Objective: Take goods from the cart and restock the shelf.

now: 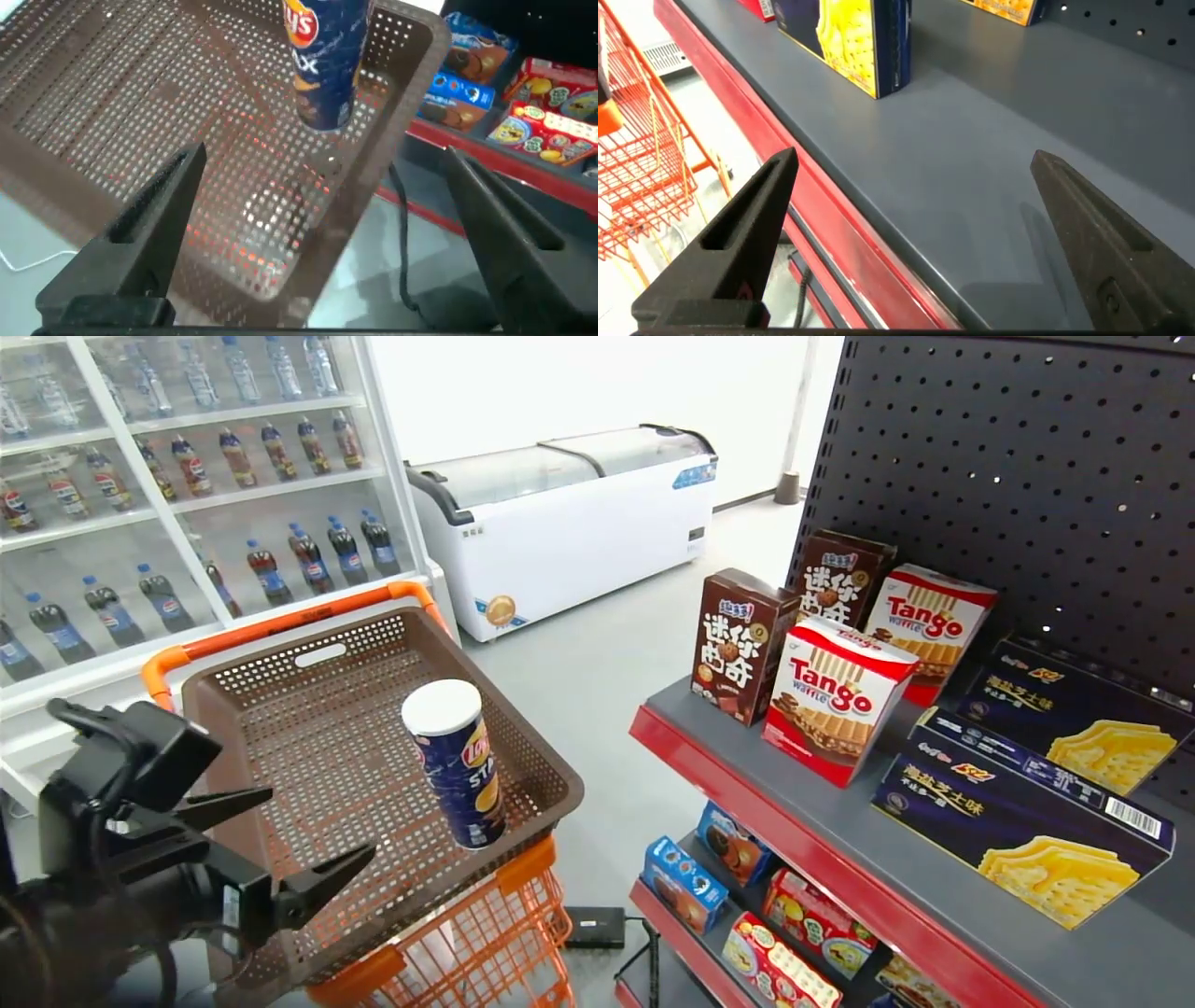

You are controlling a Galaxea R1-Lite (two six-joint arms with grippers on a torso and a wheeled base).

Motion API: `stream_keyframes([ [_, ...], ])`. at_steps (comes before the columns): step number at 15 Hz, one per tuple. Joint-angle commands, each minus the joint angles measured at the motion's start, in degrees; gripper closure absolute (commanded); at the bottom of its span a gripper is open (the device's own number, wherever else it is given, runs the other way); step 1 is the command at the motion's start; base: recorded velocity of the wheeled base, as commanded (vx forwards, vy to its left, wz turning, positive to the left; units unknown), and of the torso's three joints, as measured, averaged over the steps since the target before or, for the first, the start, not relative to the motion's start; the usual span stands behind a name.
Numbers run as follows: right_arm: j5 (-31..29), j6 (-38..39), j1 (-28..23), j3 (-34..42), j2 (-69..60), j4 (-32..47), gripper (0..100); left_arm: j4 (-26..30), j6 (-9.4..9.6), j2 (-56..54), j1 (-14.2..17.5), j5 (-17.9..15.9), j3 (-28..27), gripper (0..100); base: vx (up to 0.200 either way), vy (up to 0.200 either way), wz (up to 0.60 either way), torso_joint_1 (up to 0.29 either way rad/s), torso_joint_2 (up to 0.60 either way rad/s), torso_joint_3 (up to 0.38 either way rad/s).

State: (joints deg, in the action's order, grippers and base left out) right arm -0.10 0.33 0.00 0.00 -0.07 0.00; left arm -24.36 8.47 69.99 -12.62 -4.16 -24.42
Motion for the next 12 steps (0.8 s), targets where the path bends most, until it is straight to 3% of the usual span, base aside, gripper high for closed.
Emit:
stream_keyframes([
  [1, 0.01, 0.02, 0.00, 0.00, 0.07, 0.00, 0, -7.02, -0.39, 12.10, -1.01, 0.03, -0.10, 0, 0.000, 0.000, 0.00, 0.000, 0.00, 0.000],
  [5, 0.01, 0.02, 0.00, 0.00, 0.07, 0.00, 0, -18.01, -0.39, 22.65, -1.88, 0.11, -1.95, 0, 0.000, 0.000, 0.00, 0.000, 0.00, 0.000],
  [12, 0.01, 0.02, 0.00, 0.00, 0.07, 0.00, 0, -24.95, -0.47, 32.58, -3.38, 0.11, -6.96, 0, 0.000, 0.000, 0.00, 0.000, 0.00, 0.000],
])
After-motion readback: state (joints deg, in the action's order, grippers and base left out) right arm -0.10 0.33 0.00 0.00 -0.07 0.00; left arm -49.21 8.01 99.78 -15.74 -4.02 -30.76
